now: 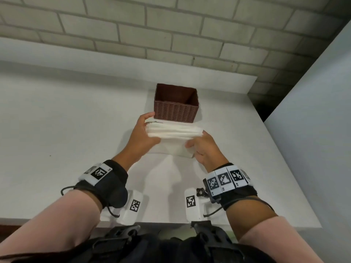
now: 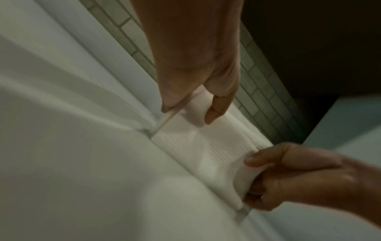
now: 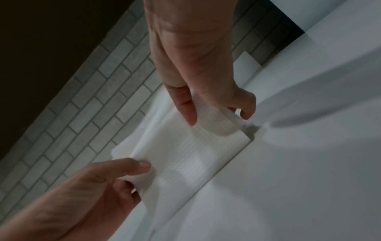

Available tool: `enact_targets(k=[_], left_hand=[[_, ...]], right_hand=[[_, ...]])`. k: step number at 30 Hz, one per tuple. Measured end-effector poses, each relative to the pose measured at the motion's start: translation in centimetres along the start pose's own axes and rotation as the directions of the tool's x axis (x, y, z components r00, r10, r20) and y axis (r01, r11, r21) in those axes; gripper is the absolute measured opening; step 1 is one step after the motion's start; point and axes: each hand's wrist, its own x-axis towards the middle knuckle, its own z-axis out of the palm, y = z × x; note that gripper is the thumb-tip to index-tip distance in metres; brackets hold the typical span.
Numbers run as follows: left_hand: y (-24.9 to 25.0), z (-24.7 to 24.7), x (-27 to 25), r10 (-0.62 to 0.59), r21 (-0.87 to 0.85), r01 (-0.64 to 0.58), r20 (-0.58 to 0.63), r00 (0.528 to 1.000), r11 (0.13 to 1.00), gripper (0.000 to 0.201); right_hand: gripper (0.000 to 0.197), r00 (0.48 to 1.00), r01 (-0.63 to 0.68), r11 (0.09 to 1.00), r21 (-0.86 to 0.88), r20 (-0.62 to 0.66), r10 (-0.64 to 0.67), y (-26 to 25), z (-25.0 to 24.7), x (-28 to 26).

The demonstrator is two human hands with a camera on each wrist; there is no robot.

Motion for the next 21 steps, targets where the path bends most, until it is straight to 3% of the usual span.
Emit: enact_targets(k=[3, 8, 11, 14, 16, 18, 20, 21], left_hand=[[-1.1, 0.2, -0.7, -0.055, 0.014, 0.054, 0.05, 0.997, 0.998, 0.088], [-1.8, 0.0, -0.9, 0.019, -0.01, -0.019, 0.005, 1.0, 1.0, 0.093], [-1.9, -0.2, -1.1, 0.027, 0.086, -0.029, 0.035, 0.999, 0.996, 0.083], [-0.6, -0.3, -0.9, 0.055, 0.1, -0.047, -0.083, 0.995, 0.994, 0.077], [0.4, -0.8, -0.6, -0.046, -0.059, 0.038, -0.138, 0.989, 0.998, 0.078], [1.0, -1.1, -0.5, -0.181, -0.445, 0.163, 0.002, 0.983, 0.88, 0.073], [1.1, -0.7, -0.7, -0.271, -0.718, 0.333, 0.206, 0.94, 0.611, 0.063], [1.1, -0.5, -0.7, -0.287, -0.772, 0.393, 0.281, 0.916, 0.5, 0.067]], right_hand=[[0.046, 1.0, 0.013, 1.0, -0.022, 0.024, -0.012, 1.2, 0.5, -0.2], [0.047, 0.992, 0.116, 0.993, 0.025, 0.05, -0.117, 1.8, 0.6, -0.8], [0.038, 0.985, 0.169, 0.984, -0.057, 0.03, -0.167, 2.2, 0.6, -0.9], [0.046, 0.981, 0.192, 0.979, -0.074, 0.025, -0.191, 1.5, 0.6, -1.5], [0.044, 0.978, 0.19, 0.981, 0.036, 0.08, -0.192, 0.4, 0.4, -1.8], [0.043, 0.972, 0.172, 0.964, 0.204, 0.121, -0.199, -0.8, 0.4, -2.3], [0.044, 0.954, 0.22, 0.931, 0.291, 0.133, -0.267, -1.3, 1.2, -2.7], [0.045, 0.944, 0.259, 0.921, 0.291, 0.124, -0.305, -1.2, 1.8, -2.9]])
